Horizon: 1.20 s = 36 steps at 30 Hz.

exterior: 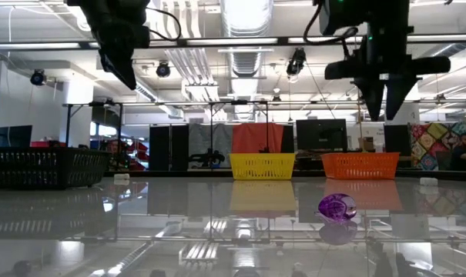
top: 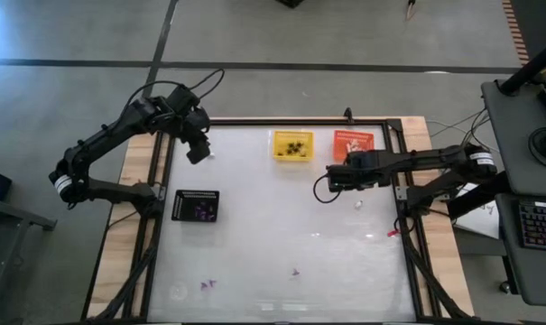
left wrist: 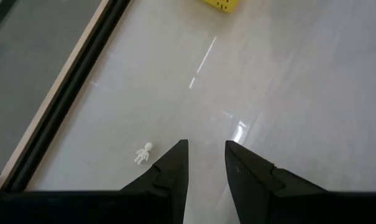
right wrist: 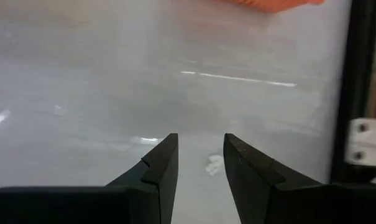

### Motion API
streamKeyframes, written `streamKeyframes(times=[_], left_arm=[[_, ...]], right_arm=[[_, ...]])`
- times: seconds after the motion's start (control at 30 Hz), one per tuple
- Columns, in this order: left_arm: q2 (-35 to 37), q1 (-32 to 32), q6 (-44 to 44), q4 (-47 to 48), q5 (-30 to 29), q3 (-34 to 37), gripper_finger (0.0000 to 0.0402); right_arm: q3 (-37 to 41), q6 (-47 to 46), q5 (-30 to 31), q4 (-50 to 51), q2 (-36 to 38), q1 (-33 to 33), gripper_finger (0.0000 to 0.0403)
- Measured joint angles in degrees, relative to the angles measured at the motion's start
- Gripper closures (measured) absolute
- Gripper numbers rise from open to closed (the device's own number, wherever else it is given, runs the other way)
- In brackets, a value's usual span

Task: Sort Halloween decoration
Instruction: Put the white skeleton toy into the orange bin

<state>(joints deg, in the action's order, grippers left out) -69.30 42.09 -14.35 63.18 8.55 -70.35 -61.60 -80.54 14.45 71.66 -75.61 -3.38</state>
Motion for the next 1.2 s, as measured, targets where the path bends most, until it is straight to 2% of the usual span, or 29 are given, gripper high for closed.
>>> streamKeyframes(times=[0.33,0.53,0.93,1.2], left_arm=[[0.0,0.0,1.4,-0.2,0.0,0.0,0.0314],[0.0,0.0,1.9,-0.2,0.0,0.0,0.0314],[0.0,0.0,2.9,-0.5,0.0,0.0,0.0314],[0.0,0.0,3.1,-0.6,0.0,0.0,0.0314]], right_arm=[[6.0,-8.1,-0.3,-3.3,1.0,0.0,0.0284],[9.6,-8.6,-3.3,-5.3,0.8,0.0,0.0284],[17.3,-16.3,-9.0,-13.9,0.8,0.0,0.0284],[18.0,-19.4,-11.2,-13.9,-2.1,0.5,0.0284]])
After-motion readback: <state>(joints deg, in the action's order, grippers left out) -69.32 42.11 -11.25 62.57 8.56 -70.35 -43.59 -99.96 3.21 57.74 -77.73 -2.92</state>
